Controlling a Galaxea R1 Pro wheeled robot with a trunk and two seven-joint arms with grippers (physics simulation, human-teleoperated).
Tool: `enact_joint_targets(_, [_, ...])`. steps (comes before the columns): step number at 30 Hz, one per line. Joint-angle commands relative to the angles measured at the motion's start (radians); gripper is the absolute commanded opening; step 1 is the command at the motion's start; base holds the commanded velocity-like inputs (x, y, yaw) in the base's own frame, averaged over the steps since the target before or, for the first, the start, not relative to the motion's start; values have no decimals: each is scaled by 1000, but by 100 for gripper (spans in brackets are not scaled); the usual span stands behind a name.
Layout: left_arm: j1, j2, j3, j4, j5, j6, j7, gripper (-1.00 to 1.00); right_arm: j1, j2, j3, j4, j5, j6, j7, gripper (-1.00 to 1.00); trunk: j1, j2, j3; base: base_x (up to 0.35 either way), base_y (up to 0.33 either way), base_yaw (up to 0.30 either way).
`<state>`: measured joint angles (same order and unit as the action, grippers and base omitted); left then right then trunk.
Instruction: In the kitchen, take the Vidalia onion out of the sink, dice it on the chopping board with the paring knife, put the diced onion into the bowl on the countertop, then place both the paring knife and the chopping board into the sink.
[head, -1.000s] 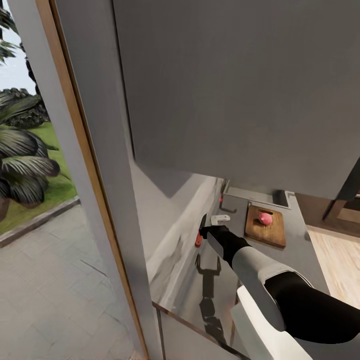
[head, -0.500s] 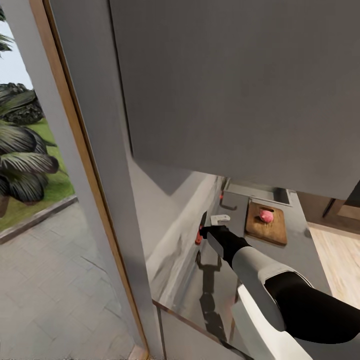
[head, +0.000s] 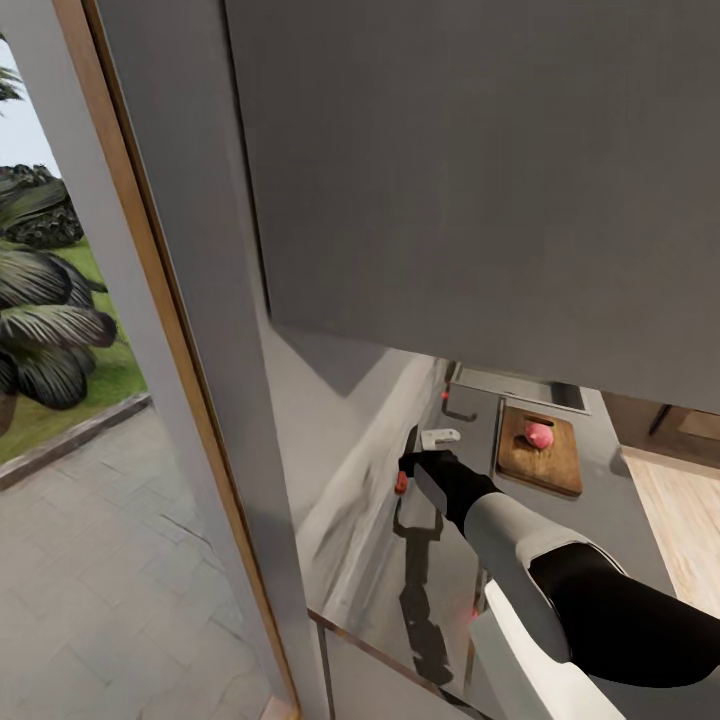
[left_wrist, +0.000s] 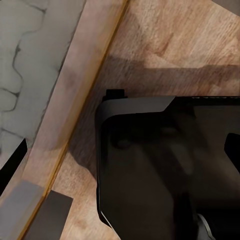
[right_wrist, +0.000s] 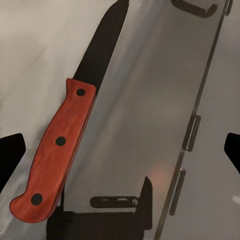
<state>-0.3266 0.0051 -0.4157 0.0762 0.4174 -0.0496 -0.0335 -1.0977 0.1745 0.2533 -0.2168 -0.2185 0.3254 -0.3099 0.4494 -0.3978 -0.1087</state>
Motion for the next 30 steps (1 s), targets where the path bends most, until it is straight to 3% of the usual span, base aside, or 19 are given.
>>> enact_joint_targets(1, [-2, 0, -9, 4, 9, -6, -3, 100, -1, 0, 8, -1, -10, 4, -7, 100, 1, -2, -2, 0, 0, 0])
enact_joint_targets(18, [-2, 0, -10, 4, 9, -6, -2, 100, -1, 0, 8, -1, -10, 4, -6, 100, 1, -2, -14, 0, 0, 122])
enact_joint_targets(30, [-2, 0, -10, 4, 9, -6, 0, 100, -1, 0, 8, 0, -10, 2, -6, 100, 1, -2, -15, 0, 0, 14])
